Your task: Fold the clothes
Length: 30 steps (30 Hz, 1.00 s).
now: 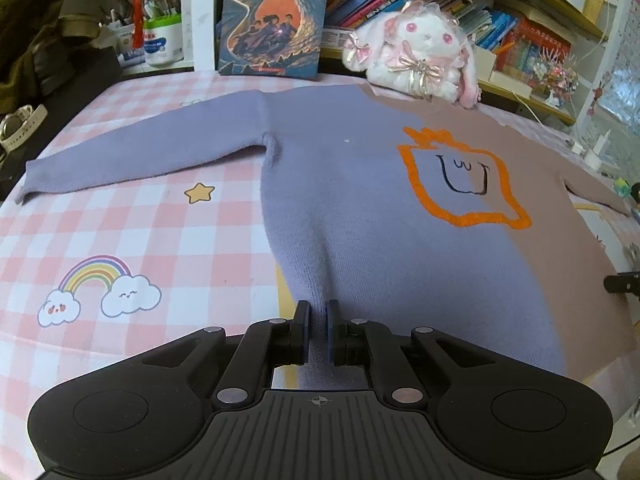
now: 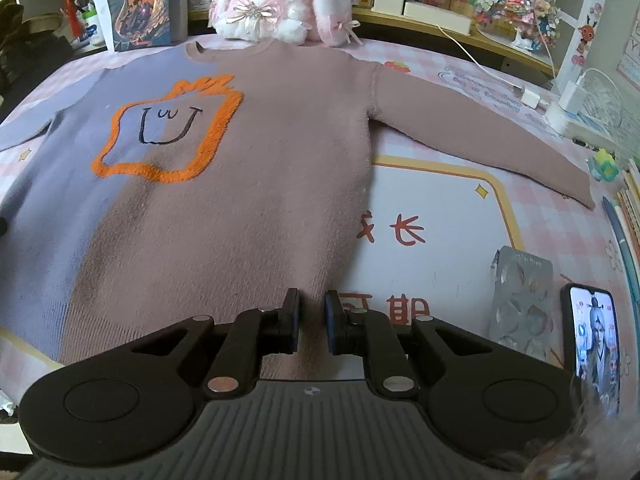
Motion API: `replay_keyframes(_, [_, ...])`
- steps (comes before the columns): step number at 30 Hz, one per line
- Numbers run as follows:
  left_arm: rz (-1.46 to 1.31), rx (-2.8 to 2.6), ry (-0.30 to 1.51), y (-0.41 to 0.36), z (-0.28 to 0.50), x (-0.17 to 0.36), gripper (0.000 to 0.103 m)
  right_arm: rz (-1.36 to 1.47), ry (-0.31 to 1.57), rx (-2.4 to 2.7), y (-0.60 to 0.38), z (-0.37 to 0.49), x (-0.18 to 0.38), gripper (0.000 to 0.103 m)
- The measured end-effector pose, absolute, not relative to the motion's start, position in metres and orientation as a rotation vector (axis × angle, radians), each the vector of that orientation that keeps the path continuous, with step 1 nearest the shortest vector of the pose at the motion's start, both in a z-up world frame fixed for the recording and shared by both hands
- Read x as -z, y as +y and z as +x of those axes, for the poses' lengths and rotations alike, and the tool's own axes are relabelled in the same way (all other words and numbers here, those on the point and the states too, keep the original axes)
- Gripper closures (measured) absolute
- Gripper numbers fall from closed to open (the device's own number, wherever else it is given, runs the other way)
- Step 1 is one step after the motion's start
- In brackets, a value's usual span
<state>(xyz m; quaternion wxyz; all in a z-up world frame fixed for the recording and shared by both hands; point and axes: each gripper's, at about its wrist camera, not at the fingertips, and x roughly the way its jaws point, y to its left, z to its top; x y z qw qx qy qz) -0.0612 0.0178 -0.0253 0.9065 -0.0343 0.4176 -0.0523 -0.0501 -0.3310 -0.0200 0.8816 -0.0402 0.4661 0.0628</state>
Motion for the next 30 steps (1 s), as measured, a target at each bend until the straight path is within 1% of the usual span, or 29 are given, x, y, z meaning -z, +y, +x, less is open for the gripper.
replay_keyframes(3, [-0.049,0.114,0.857,0.018,-0.06,0.026,0.089,-0.082,0.962,-0.118,-0.33,-0.051,0.02,0.09])
replay_keyframes(6, [-0.051,0.118,0.853,0.019,-0.06,0.023,0.088,-0.075,0.951,-0.098,-0.33,-0.052,0.021,0.086])
replay_keyframes(7, [-0.048,0.114,0.843,0.019,-0.061,0.021,0.086,-0.076,0.948,-0.087,-0.329,-0.052,0.02,0.083])
replay_keyframes(8, [-0.046,0.11,0.833,0.019,-0.062,0.019,0.085,-0.079,0.945,-0.075,-0.328,-0.053,0.019,0.074])
replay_keyframes(9, [-0.045,0.108,0.819,0.019,-0.063,0.016,0.081,-0.081,0.939,-0.068,-0.327,-0.055,0.018,0.071])
replay_keyframes(10, [-0.048,0.104,0.804,0.019,-0.063,0.013,0.068,-0.081,0.921,-0.058,-0.325,-0.058,0.015,0.064])
replay_keyframes(11, [-0.049,0.094,0.789,0.02,-0.064,0.008,0.061,-0.08,0.901,-0.049,-0.323,-0.061,0.011,0.053])
replay_keyframes(12, [-0.051,0.085,0.774,0.019,-0.064,0.005,0.046,-0.077,0.876,-0.033,-0.32,-0.065,0.007,0.048])
replay_keyframes(13, [-0.054,0.07,0.753,0.019,-0.066,0.0,0.035,-0.074,0.85,-0.017,-0.318,-0.069,0.002,0.037])
replay_keyframes(14, [-0.059,0.058,0.74,0.019,-0.067,-0.003,0.032,-0.07,0.823,-0.003,-0.316,-0.073,-0.002,0.028])
replay_keyframes(16, [-0.072,0.04,0.718,0.017,-0.069,-0.009,0.026,-0.064,0.782,0.02,-0.312,-0.079,-0.01,0.021])
replay_keyframes(20, [-0.077,0.013,0.703,0.006,-0.075,-0.013,0.015,-0.039,0.733,0.058,-0.303,-0.09,-0.018,0.013])
replay_keyframes(22, [-0.068,-0.002,0.696,-0.001,-0.079,-0.013,0.01,-0.019,0.721,0.063,-0.299,-0.095,-0.019,0.011])
replay_keyframes(27, [-0.056,-0.011,0.68,-0.02,-0.09,-0.011,0.009,-0.01,0.698,0.073,-0.294,-0.104,-0.014,0.007])
replay_keyframes(28, [-0.051,-0.02,0.679,-0.024,-0.092,-0.012,0.009,-0.014,0.694,0.077,-0.294,-0.104,-0.012,0.004])
replay_keyframes(30, [-0.044,-0.039,0.676,-0.03,-0.094,-0.016,0.009,-0.018,0.695,0.079,-0.294,-0.105,-0.009,0.004])
